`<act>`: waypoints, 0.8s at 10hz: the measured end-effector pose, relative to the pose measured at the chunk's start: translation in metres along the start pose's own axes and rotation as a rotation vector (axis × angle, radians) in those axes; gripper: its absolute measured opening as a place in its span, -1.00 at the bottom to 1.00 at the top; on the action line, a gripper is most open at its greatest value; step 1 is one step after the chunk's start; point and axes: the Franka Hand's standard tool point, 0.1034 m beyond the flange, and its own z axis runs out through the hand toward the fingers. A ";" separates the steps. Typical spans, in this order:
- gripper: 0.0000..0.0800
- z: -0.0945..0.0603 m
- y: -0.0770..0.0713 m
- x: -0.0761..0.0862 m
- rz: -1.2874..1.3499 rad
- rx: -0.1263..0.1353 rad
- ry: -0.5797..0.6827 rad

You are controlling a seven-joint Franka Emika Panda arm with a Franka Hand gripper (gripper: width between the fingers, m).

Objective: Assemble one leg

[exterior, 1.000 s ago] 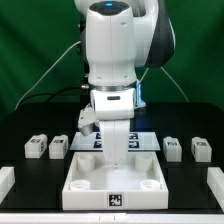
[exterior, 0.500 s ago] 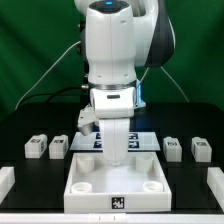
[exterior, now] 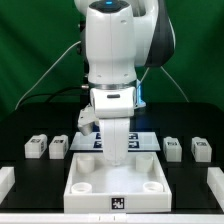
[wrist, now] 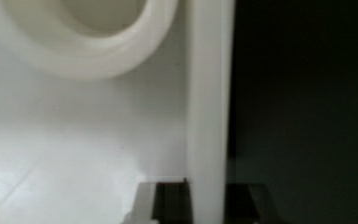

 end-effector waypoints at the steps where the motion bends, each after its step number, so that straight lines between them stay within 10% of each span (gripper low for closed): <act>1: -0.85 -0.001 0.011 0.016 0.026 -0.009 0.009; 4: -0.85 0.003 0.045 0.075 0.020 -0.006 0.047; 8: -0.85 0.005 0.047 0.079 0.024 0.011 0.051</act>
Offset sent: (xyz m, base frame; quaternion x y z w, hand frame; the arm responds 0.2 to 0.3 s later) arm 0.0475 0.0629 0.0000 -0.0094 0.0375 -0.0165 0.9991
